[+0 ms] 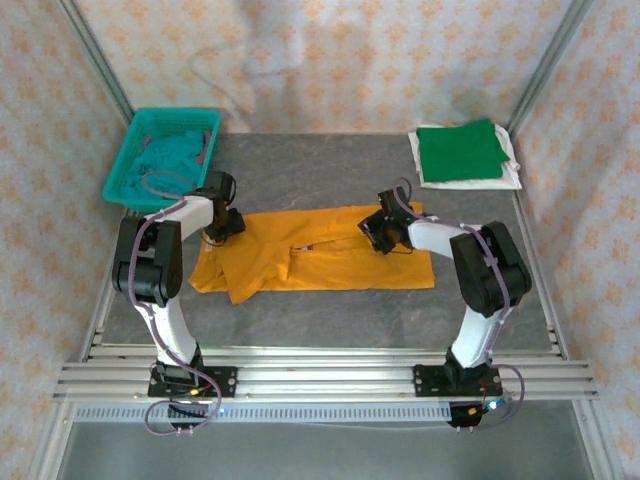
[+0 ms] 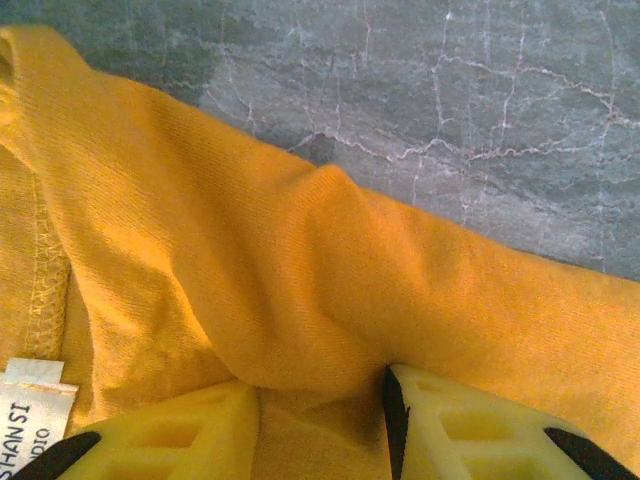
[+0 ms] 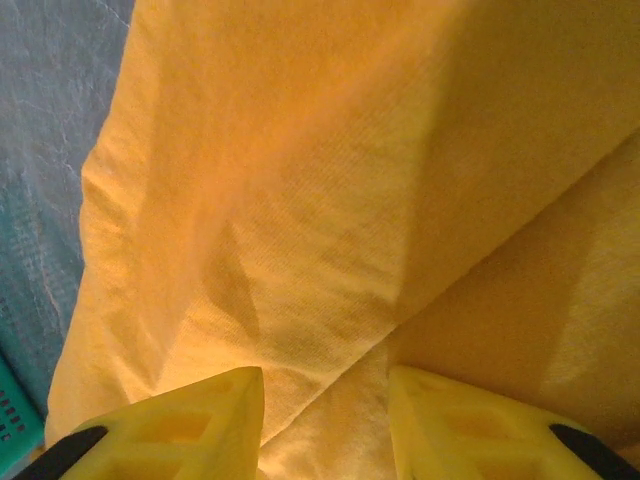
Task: Fold and stack the t-shirts
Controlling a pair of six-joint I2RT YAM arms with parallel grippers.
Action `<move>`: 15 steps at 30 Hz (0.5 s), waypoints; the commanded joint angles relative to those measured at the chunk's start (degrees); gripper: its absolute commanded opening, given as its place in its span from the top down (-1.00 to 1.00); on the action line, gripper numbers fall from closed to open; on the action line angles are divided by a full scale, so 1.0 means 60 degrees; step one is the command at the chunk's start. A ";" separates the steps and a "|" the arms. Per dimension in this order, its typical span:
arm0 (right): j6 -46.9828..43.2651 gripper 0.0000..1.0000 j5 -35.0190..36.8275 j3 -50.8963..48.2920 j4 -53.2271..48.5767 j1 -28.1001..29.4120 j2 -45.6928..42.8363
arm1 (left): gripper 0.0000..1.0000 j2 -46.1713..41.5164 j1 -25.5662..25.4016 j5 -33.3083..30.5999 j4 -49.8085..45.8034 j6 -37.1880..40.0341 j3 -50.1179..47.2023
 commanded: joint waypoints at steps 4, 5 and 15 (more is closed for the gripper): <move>-0.0173 0.30 0.0502 0.0646 0.0145 0.0064 0.0530 | 0.23 -0.0009 -0.0008 0.0140 -0.0012 0.0000 -0.0344; -0.0201 0.32 0.0563 0.0696 0.0136 0.0054 0.0547 | 0.23 -0.0024 -0.0015 0.0123 -0.0035 0.0006 -0.0367; -0.0510 0.95 0.0838 0.0834 -0.0125 0.0070 0.0372 | 0.23 -0.0054 -0.0011 0.0115 -0.0079 0.0015 -0.0341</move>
